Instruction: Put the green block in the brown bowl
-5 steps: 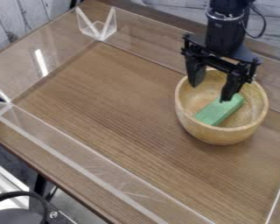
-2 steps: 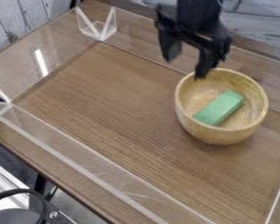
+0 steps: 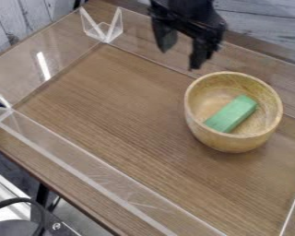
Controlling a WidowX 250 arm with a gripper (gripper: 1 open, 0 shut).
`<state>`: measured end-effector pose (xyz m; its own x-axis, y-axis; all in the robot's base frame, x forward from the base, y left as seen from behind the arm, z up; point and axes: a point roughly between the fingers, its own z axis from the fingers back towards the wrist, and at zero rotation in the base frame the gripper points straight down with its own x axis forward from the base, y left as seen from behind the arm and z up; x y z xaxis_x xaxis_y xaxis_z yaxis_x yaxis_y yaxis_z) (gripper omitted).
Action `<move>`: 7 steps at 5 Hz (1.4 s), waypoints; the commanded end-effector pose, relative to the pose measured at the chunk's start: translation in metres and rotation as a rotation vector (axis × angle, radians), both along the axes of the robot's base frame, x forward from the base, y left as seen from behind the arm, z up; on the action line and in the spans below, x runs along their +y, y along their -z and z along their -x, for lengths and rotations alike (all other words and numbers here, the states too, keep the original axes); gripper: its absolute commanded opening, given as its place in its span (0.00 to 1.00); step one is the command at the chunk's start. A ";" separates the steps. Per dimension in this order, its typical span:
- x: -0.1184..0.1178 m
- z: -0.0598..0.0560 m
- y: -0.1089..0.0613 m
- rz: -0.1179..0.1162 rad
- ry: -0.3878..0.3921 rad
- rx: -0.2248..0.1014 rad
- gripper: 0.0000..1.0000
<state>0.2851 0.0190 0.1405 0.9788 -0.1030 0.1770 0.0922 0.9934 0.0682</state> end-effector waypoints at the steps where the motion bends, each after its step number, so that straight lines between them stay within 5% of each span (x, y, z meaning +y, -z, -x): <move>1: 0.028 0.010 -0.014 -0.039 -0.086 -0.043 1.00; 2: 0.053 0.024 -0.010 -0.065 -0.184 -0.046 0.00; 4: -0.001 -0.011 -0.021 -0.018 -0.197 -0.050 0.00; 6: -0.080 -0.029 -0.007 0.014 -0.016 0.012 0.00; 7: -0.051 -0.031 0.001 0.017 -0.092 0.014 0.00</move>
<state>0.3107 -0.0298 0.1233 0.9940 -0.0052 0.1088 -0.0011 0.9983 0.0578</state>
